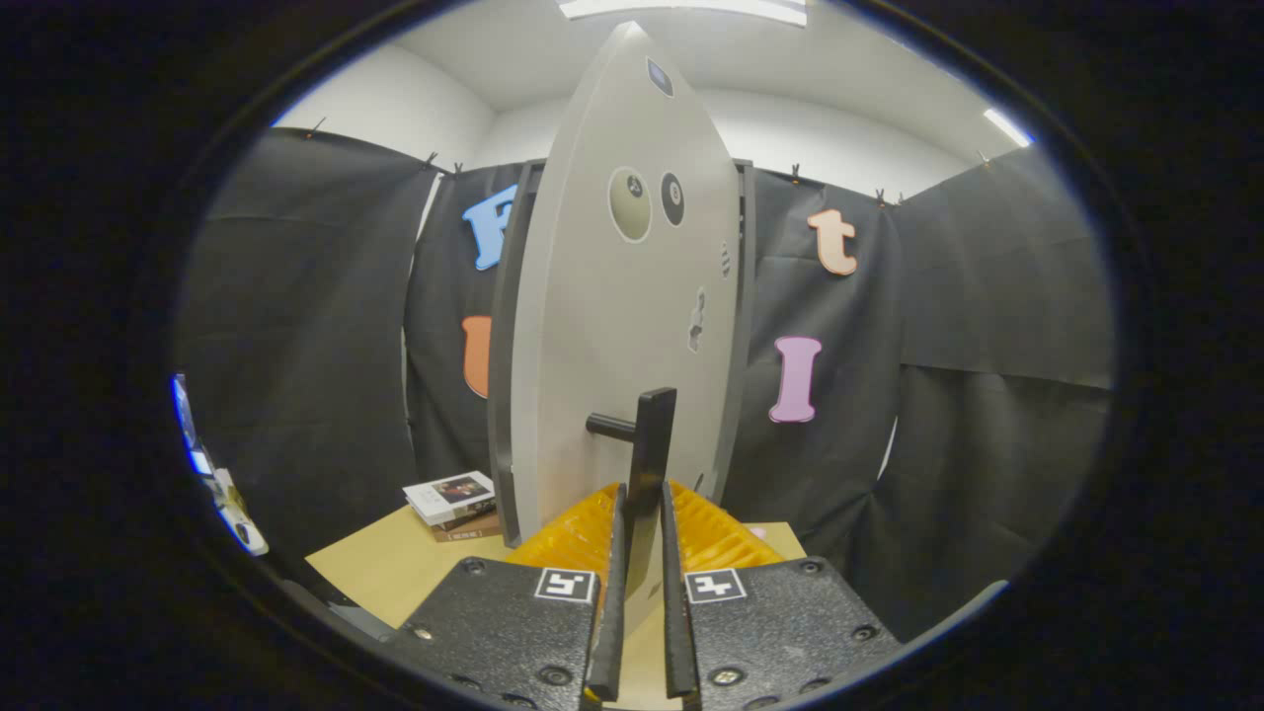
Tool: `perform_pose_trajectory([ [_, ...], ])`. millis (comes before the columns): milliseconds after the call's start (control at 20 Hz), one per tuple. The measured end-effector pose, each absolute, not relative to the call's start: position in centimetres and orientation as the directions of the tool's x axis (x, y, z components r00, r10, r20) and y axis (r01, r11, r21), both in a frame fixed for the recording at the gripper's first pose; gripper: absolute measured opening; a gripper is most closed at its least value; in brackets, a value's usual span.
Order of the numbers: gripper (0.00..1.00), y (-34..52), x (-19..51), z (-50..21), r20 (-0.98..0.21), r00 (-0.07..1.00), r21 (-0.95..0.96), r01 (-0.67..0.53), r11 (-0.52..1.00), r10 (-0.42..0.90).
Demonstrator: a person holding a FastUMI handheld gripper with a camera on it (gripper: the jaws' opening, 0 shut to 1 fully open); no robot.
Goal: Open the shoe cabinet door, grab the shoes and put them into the shoe cabinet, then close the shoe cabinet door.
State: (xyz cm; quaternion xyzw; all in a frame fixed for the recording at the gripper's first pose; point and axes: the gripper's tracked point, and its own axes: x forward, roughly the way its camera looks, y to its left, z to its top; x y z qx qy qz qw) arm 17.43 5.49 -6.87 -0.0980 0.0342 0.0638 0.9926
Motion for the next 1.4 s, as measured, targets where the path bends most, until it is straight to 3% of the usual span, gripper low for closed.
perform_pose_trajectory([
  [200, 0.18, 3.1, 17.5, -6.7, -0.085, 0.994, -0.150, -0.074, 0.986, 0.062],
  [350, 0.08, 0.8, 17.6, -6.5, -0.077, 0.997, -0.107, 0.001, 0.994, -0.010],
  [450, 0.04, 0.2, 17.2, -6.3, -0.092, 0.996, -0.071, -0.011, 0.997, 0.004],
  [700, 0.06, -1.7, 15.6, -5.0, -0.057, 0.997, -0.086, 0.046, 0.995, -0.051],
  [950, 0.44, -0.5, 12.8, -5.6, -0.029, 1.000, -0.128, 0.007, 0.992, -0.010],
  [1150, 0.95, 1.7, 12.6, -6.5, -0.008, 0.998, -0.148, -0.065, 0.987, 0.065],
  [1400, 1.00, 6.6, 11.8, -12.8, -0.035, 0.993, -0.127, -0.118, 0.985, 0.115],
])
